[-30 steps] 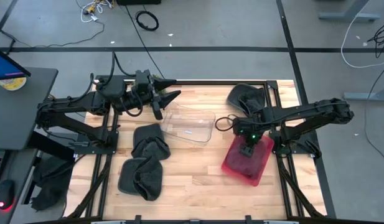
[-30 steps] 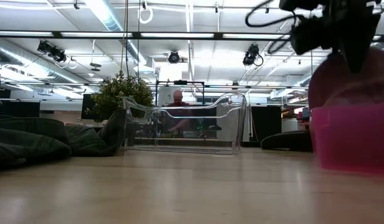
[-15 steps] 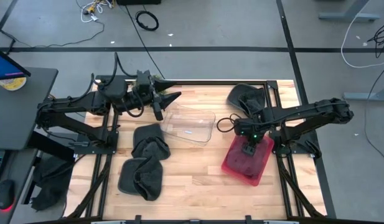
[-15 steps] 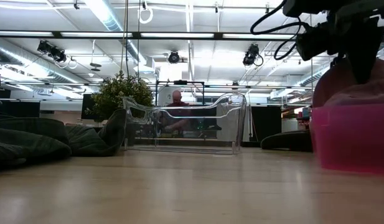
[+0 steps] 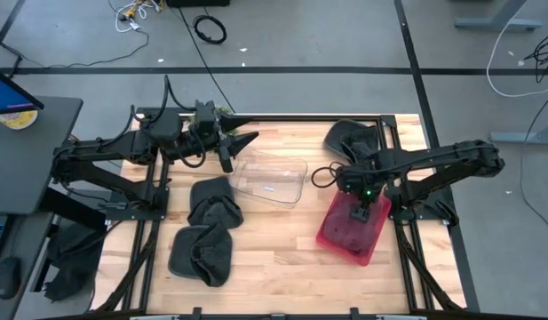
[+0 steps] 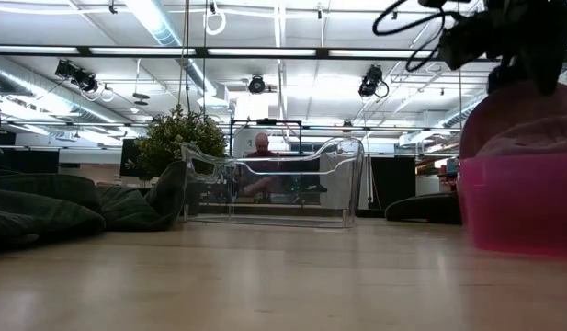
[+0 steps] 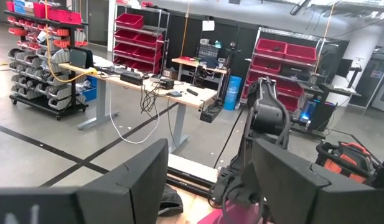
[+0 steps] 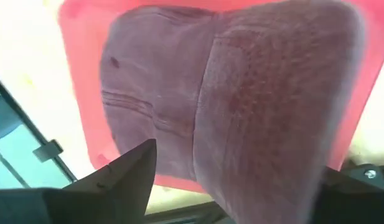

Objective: Pick & Place hat
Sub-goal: Put the red cap into the red bin

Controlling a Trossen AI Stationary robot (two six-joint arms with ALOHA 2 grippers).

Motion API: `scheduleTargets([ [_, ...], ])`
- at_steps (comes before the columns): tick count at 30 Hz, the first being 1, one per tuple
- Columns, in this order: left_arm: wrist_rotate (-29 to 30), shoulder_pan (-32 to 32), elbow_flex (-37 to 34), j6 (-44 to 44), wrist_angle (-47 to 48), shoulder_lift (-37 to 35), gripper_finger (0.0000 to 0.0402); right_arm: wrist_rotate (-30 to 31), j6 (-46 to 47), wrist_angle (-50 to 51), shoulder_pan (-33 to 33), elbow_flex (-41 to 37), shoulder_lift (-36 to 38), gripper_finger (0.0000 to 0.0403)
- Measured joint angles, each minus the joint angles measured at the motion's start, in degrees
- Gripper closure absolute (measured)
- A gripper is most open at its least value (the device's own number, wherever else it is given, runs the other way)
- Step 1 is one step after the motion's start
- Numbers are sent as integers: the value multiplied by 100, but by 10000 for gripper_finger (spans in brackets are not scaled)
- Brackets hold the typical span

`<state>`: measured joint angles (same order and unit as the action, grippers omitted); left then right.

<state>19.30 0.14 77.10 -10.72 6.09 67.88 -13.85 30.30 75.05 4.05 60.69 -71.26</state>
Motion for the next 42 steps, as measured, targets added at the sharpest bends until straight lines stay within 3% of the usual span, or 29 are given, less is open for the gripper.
scheduleTargets([
  [3, 0, 0, 1, -1, 3, 0, 165, 236, -191, 407, 0, 205, 2, 137],
  [9, -1, -1, 0, -2, 23, -1, 165, 1271, -220, 1337, -193, 458, 2, 165],
  [14, -1, -1, 0, -3, 22, 0, 165, 1422, -64, 1431, -368, 460, 2, 198],
  [21, -1, -37, 0, -11, 22, 0, 165, 939, 264, 782, -401, 424, 2, 275],
  [24, -1, -39, 0, -11, 22, 0, 165, 618, 501, 286, -331, 230, -1, 319],
  [29, -1, -39, 0, -6, 20, 0, 165, 582, 878, -232, -87, -332, -1, 392],
  [33, -1, -39, 0, 2, 18, 0, 165, 549, 1214, -516, -11, -790, -1, 393],
  [38, -1, -39, 0, 2, 20, 0, 165, -218, 1130, -1390, 79, -1106, -3, 399],
  [42, -1, -37, 0, 2, 17, 0, 165, -488, 1236, -1820, 107, -1207, -3, 401],
])
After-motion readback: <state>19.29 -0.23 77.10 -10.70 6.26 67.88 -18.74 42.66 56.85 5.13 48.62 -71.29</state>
